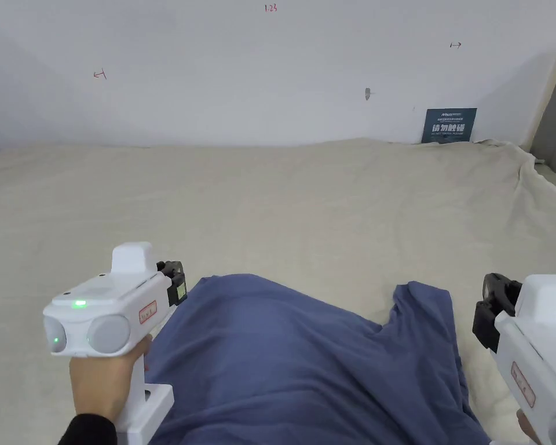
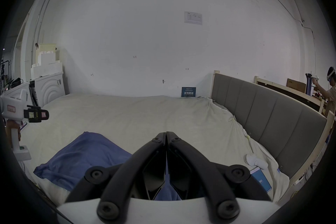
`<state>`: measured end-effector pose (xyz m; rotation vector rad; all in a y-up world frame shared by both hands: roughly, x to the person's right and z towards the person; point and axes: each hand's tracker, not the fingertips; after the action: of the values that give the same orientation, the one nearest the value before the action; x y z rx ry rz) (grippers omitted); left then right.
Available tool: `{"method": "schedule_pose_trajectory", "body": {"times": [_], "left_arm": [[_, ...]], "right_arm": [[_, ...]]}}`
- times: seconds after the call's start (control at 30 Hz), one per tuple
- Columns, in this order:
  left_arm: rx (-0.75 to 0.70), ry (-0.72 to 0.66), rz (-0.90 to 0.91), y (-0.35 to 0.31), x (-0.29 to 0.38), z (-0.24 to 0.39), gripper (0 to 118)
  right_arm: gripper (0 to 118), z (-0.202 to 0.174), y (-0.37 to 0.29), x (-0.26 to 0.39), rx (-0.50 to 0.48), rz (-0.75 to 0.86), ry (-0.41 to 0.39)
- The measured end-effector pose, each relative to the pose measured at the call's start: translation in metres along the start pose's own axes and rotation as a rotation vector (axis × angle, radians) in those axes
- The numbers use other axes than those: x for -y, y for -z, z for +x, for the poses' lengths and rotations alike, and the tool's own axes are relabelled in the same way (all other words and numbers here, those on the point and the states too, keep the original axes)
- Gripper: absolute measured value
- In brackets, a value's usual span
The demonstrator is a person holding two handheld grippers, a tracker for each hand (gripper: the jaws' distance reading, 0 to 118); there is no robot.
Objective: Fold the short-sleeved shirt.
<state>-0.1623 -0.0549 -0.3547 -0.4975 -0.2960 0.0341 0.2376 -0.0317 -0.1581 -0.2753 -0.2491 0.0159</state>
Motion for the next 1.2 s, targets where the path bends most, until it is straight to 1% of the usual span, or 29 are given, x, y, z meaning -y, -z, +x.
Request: {"method": "schedule_pose_trajectory", "body": {"times": [0.13,0.17,0.23,0.27,0.3,0.33,0.37,0.4,0.43,0.47,0.67,0.73,0.8,0.87,0.9,0.93,0.97,1.03,1.07,1.13,1.2], "left_arm": [[0.035,-0.007,-0.092,0.064,-0.025,-0.009,0],[0.045,-0.012,-0.145,0.079,-0.03,-0.01,0],[0.043,0.019,-0.171,0.111,-0.037,-0.01,10],[0.049,0.037,-0.217,0.125,-0.04,-0.01,25],[0.04,0.05,-0.253,0.142,-0.04,-0.011,25],[0.045,0.057,-0.284,0.158,-0.042,-0.012,31],[0.046,0.052,-0.318,0.171,-0.042,-0.012,45],[0.045,0.05,-0.358,0.186,-0.041,-0.014,69],[0.039,0.054,-0.395,0.199,-0.04,-0.015,83],[0.029,0.06,-0.396,0.209,-0.038,-0.015,91],[0.005,0.12,-0.517,0.272,-0.019,-0.016,91],[-0.003,0.139,-0.54,0.285,-0.01,-0.013,89],[-0.004,0.161,-0.583,0.295,0.001,-0.01,77],[0.025,0.198,-0.646,0.301,0.014,-0.007,57],[0.035,0.221,-0.681,0.305,0.021,-0.005,56],[0.018,0.223,-0.626,0.3,0.022,-0.003,54],[0.014,0.216,-0.616,0.299,0.02,-0.002,44],[0.049,0.174,-0.624,0.297,0.016,-0.002,11],[0.075,0.164,-0.612,0.294,0.014,-0.001,9],[0.04,0.214,-0.602,0.288,0.015,0.006,7],[0.047,0.219,-0.562,0.276,0.013,0.007,7]], "right_arm": [[0,0.002,0.027,0.003,0.008,-0.027,-0.003],[0,0.003,0.033,0.004,0.009,-0.033,-0.003],[0,0.005,0.048,0.007,0.012,-0.052,-0.001],[0,0.006,0.055,0.009,0.015,-0.058,-0.001],[0,0.007,0.062,0.01,0.02,-0.068,-0.001],[0,0.008,0.069,0.012,0.023,-0.076,0.0],[0,0.008,0.074,0.014,0.024,-0.082,0.002],[0,0.009,0.082,0.016,0.027,-0.091,0.003],[0,0.01,0.088,0.018,0.031,-0.1,0.002],[0,0.011,0.093,0.02,0.033,-0.107,0.001],[0,0.012,0.118,0.033,0.045,-0.149,-0.01],[0,0.013,0.123,0.037,0.053,-0.162,-0.013],[0,0.015,0.127,0.041,0.057,-0.175,-0.005],[0,0.016,0.13,0.044,0.06,-0.188,-0.001],[0,0.017,0.13,0.046,0.062,-0.193,-0.004],[0,0.018,0.131,0.047,0.066,-0.199,-0.008],[0,0.018,0.131,0.048,0.069,-0.204,-0.009],[0,0.022,0.13,0.05,0.071,-0.216,0.001],[0,0.024,0.131,0.051,0.073,-0.225,0.01],[0,0.028,0.131,0.053,0.076,-0.245,0.038],[0,0.033,0.135,0.054,0.075,-0.29,0.07]]}}
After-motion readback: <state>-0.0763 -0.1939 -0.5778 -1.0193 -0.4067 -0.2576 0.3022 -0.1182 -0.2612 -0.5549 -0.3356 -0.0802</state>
